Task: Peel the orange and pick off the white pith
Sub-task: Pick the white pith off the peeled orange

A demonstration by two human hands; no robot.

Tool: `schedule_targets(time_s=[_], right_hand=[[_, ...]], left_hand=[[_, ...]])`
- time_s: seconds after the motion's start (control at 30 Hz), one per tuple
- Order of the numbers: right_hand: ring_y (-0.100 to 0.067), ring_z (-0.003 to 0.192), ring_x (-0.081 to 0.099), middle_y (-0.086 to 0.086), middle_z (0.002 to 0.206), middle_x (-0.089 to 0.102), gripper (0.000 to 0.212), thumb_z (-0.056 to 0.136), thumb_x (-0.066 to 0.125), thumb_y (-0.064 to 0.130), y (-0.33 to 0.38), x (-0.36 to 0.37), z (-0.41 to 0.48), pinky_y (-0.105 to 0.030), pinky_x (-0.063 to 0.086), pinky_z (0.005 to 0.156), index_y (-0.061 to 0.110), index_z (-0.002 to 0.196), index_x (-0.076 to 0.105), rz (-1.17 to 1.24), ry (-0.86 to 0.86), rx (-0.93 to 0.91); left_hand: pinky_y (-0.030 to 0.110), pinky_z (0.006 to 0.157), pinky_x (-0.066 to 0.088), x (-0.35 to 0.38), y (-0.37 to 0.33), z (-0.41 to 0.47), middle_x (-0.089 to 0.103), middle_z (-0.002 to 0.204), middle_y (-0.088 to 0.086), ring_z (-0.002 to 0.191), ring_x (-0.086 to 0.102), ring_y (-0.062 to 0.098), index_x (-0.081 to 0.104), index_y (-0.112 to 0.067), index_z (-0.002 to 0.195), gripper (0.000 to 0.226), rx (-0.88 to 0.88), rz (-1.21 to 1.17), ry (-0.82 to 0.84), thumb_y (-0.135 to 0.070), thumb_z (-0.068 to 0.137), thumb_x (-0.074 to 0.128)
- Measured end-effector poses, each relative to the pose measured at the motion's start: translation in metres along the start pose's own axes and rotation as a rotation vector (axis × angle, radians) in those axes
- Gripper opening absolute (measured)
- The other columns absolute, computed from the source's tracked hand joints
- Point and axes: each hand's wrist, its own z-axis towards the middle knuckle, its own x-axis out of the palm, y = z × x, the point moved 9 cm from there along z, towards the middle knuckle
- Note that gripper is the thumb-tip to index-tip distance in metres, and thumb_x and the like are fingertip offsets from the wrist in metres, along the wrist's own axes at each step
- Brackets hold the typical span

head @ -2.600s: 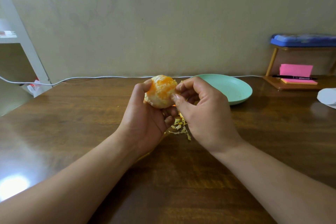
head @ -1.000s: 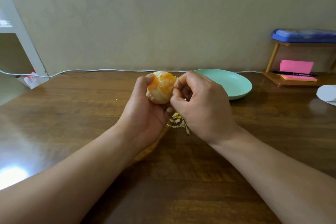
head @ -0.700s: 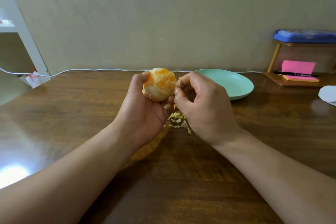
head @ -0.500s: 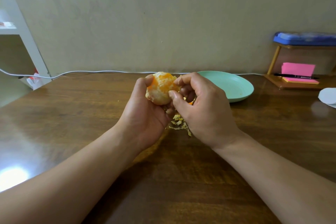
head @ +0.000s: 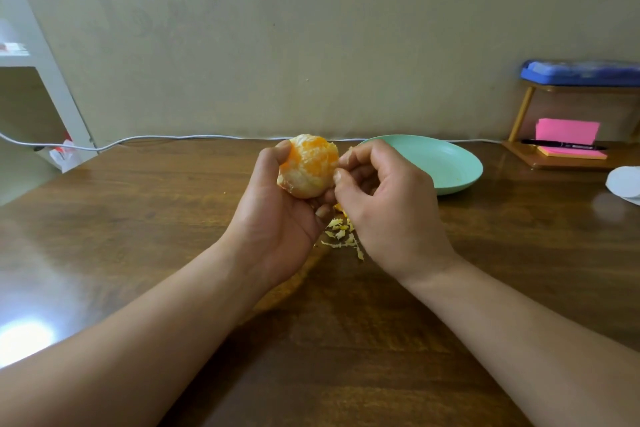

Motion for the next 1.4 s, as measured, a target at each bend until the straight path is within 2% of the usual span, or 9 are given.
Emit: schedule_targets(time_s=[0.13, 0.33, 0.43, 0.53, 0.67, 0.9, 1.0, 1.1, 1.4], right_hand=[[-0.001, 0.073, 0.069, 0.012, 0.074, 0.071, 0.007, 0.099, 0.074, 0.022, -0.013, -0.001, 0.0, -0.015, 0.053, 0.066, 0.02, 0.093, 0.071, 0.1, 0.001, 0.171], [-0.011, 0.073, 0.071, 0.007, 0.078, 0.076, 0.021, 0.098, 0.074, 0.042, -0.027, 0.006, -0.002, -0.048, 0.064, 0.071, 0.023, 0.09, 0.074, 0.158, 0.061, 0.333], [-0.013, 0.073, 0.07, 0.003, 0.079, 0.076, 0.023, 0.099, 0.073, 0.044, -0.029, 0.006, 0.0, -0.054, 0.063, 0.073, 0.023, 0.089, 0.075, 0.154, 0.09, 0.344], [-0.012, 0.077, 0.072, 0.005, 0.08, 0.076, 0.021, 0.098, 0.073, 0.045, -0.028, 0.004, 0.001, -0.046, 0.065, 0.071, 0.025, 0.092, 0.074, 0.081, 0.126, 0.294], [-0.006, 0.072, 0.069, 0.009, 0.077, 0.073, 0.015, 0.099, 0.074, 0.038, -0.022, 0.001, 0.002, -0.022, 0.056, 0.06, 0.024, 0.092, 0.073, 0.001, 0.136, 0.214], [-0.009, 0.064, 0.064, 0.006, 0.07, 0.07, 0.019, 0.094, 0.078, 0.036, -0.019, -0.002, 0.003, -0.024, 0.05, 0.053, 0.021, 0.085, 0.071, -0.006, 0.125, 0.16], [-0.007, 0.059, 0.06, 0.006, 0.067, 0.069, 0.018, 0.096, 0.077, 0.031, -0.018, -0.003, 0.003, -0.018, 0.044, 0.051, 0.02, 0.083, 0.07, 0.007, 0.118, 0.146], [-0.011, 0.064, 0.064, 0.006, 0.07, 0.07, 0.012, 0.096, 0.075, 0.026, -0.02, -0.002, 0.004, -0.024, 0.05, 0.055, 0.022, 0.085, 0.071, 0.004, 0.12, 0.153], [-0.003, 0.074, 0.066, 0.011, 0.077, 0.07, 0.009, 0.096, 0.077, 0.029, -0.017, -0.001, 0.004, -0.013, 0.049, 0.063, 0.023, 0.093, 0.072, 0.049, 0.152, 0.141]], left_hand=[[0.023, 0.05, 0.045, -0.003, -0.001, 0.0, 0.068, 0.095, 0.012, 0.066, 0.054, 0.015, 0.065, -0.001, 0.122, 0.054, 0.003, 0.027, -0.032, -0.048, 0.105, 0.047], [0.029, 0.061, 0.038, -0.004, -0.008, 0.001, 0.068, 0.087, 0.007, 0.065, 0.054, 0.015, 0.063, -0.003, 0.124, 0.049, 0.085, 0.163, -0.039, -0.046, 0.107, 0.046], [0.03, 0.057, 0.036, -0.004, -0.013, 0.001, 0.067, 0.085, 0.008, 0.064, 0.053, 0.017, 0.065, -0.006, 0.116, 0.043, 0.129, 0.227, -0.051, -0.043, 0.108, 0.045], [0.028, 0.05, 0.036, -0.009, -0.017, 0.003, 0.066, 0.093, 0.013, 0.062, 0.054, 0.019, 0.061, -0.006, 0.123, 0.039, 0.164, 0.29, -0.095, -0.04, 0.108, 0.047], [0.029, 0.05, 0.041, -0.013, -0.021, 0.006, 0.064, 0.103, 0.017, 0.063, 0.058, 0.019, 0.051, -0.002, 0.142, 0.069, 0.2, 0.361, -0.111, -0.048, 0.091, 0.058], [0.029, 0.052, 0.045, -0.011, -0.019, 0.005, 0.063, 0.099, 0.015, 0.063, 0.059, 0.019, 0.049, 0.003, 0.141, 0.076, 0.223, 0.437, -0.074, -0.05, 0.087, 0.059], [0.028, 0.051, 0.043, -0.009, -0.017, 0.006, 0.062, 0.098, 0.016, 0.062, 0.057, 0.019, 0.054, 0.001, 0.134, 0.06, 0.204, 0.417, -0.049, -0.047, 0.097, 0.055], [0.028, 0.051, 0.039, -0.008, -0.012, 0.006, 0.064, 0.094, 0.014, 0.062, 0.053, 0.019, 0.06, -0.004, 0.125, 0.043, 0.118, 0.332, -0.011, -0.04, 0.107, 0.044], [0.026, 0.051, 0.038, -0.009, -0.008, 0.008, 0.065, 0.096, 0.013, 0.064, 0.052, 0.018, 0.057, -0.003, 0.136, 0.054, 0.044, 0.229, 0.026, -0.045, 0.105, 0.043]])
